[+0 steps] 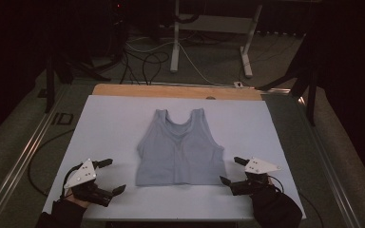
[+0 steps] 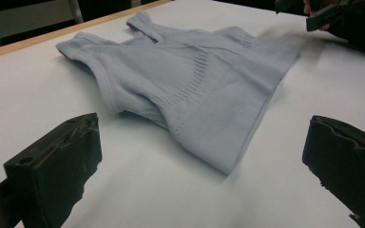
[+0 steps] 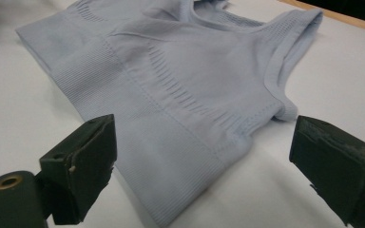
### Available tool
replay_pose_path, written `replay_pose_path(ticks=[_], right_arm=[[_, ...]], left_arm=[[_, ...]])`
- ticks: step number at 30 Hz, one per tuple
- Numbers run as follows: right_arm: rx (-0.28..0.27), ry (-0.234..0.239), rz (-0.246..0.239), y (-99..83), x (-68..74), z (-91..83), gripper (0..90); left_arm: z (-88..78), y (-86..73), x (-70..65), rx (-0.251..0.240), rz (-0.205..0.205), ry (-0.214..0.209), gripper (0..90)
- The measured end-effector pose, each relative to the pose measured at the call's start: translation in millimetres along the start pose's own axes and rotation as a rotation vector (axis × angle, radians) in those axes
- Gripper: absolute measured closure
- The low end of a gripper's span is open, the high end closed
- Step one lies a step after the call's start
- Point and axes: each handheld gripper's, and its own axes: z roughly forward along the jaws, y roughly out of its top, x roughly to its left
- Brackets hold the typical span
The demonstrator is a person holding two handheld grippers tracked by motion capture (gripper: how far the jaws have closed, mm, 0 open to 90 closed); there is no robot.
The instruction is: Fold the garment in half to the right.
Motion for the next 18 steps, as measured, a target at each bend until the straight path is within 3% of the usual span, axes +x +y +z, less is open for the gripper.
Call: replay_pose_path(ticks=[9, 13, 18], right_arm=[[0.012, 0.030, -0.013, -0.8, 2.5, 2.9, 8.7], [0.032, 0.051, -0.011, -1.2, 4.1, 5.2, 8.7], [0.018, 0.056, -0.003, 0.8, 3.6, 4.5, 8.7]], left_arm=[[0.4, 1.2, -0.8, 0.013, 0.009, 0.001, 0.3], [0.3, 2.4, -1.2, 0.014, 0.015, -0.007, 0.3], [1.5, 3.7, -2.2, 0.024, 0.020, -0.029, 0.3]])
